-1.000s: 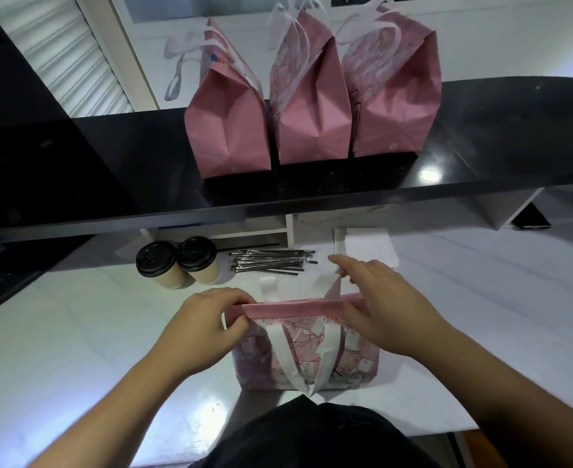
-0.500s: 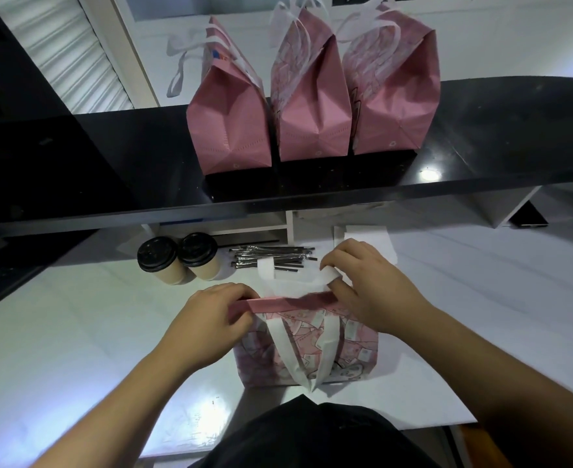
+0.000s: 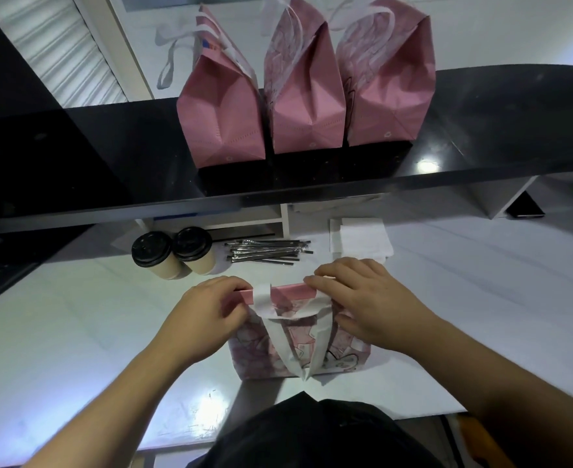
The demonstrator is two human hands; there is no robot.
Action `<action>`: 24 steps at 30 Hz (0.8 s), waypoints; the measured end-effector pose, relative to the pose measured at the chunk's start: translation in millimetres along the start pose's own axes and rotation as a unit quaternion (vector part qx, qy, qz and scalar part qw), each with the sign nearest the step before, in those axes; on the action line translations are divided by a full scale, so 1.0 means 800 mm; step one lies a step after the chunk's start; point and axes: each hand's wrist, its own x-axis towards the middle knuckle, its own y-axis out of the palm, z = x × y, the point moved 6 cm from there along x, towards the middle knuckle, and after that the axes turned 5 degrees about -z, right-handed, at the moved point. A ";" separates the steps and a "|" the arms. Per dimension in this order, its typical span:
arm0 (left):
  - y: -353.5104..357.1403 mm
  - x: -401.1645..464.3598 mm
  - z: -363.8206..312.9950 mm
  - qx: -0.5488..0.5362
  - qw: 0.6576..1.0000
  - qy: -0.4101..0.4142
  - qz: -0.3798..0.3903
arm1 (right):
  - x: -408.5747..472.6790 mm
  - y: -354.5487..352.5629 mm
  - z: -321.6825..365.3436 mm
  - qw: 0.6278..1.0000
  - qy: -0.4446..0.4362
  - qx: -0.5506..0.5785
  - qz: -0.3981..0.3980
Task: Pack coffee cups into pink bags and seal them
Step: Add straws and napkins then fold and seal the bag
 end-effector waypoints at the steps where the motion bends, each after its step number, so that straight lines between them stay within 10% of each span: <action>1: 0.000 0.000 0.000 -0.004 1.000 -0.003 -0.002 | -0.001 0.002 0.002 1.000 0.001 -0.001 -0.008; 24: -0.028 0.046 -0.059 -0.107 0.987 0.028 -0.114 | -0.008 -0.113 -0.052 0.977 0.207 0.026 0.042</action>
